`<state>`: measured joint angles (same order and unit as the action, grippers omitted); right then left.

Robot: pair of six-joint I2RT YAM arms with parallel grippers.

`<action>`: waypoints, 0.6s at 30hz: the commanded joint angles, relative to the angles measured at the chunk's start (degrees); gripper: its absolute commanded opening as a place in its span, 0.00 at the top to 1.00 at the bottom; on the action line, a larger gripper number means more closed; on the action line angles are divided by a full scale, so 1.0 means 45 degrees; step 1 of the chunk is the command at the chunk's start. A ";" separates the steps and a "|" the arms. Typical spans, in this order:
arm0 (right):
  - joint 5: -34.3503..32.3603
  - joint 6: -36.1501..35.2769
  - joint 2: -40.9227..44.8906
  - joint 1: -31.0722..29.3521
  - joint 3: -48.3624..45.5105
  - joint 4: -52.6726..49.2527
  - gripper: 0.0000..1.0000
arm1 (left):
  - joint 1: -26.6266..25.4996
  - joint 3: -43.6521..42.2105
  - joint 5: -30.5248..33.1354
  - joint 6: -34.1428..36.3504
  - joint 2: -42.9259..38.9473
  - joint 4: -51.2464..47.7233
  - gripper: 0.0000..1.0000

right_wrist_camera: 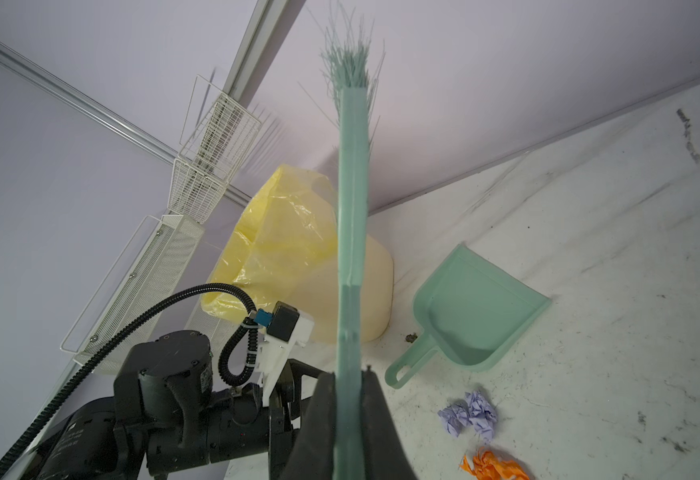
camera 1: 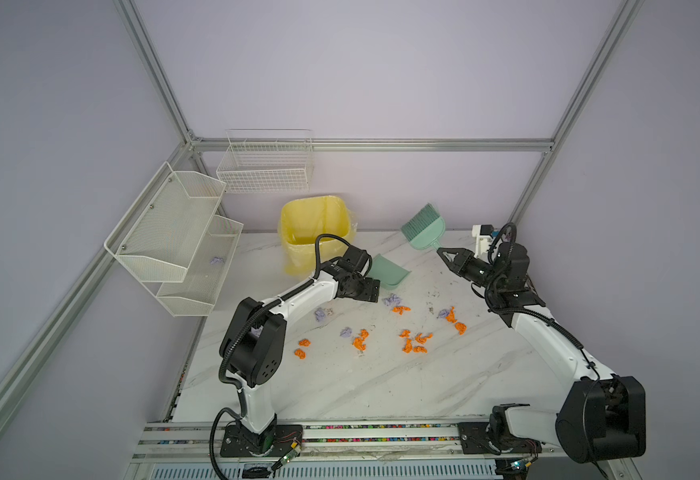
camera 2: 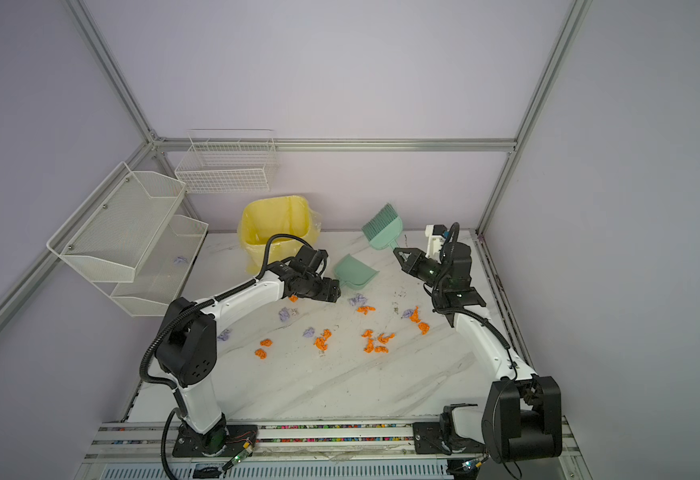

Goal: Sweep away the paper scraps from the table
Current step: 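Move the brush farther away with the right gripper while the left gripper lowers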

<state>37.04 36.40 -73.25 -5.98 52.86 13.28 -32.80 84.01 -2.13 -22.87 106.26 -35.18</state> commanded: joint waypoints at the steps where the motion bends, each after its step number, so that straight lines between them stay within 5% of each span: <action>1: -0.0027 -0.0316 0.0394 0.0064 0.0072 -0.0021 1.00 | -0.0017 0.1278 0.0699 0.0460 0.0184 -0.0113 0.17; 6: -0.0003 -0.0336 0.0348 0.0060 0.0038 -0.0039 1.00 | -0.0031 0.1842 0.1204 0.0905 0.0874 -0.0229 0.25; 18: 0.0012 -0.0491 0.0251 0.0067 -0.0013 -0.0050 1.00 | 0.0051 0.2848 0.1494 0.1114 0.2079 -0.0327 0.26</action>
<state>37.04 35.24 -73.08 -5.98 52.86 12.56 -32.80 91.24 4.82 -17.47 115.39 -36.12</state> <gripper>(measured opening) 0.102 0.740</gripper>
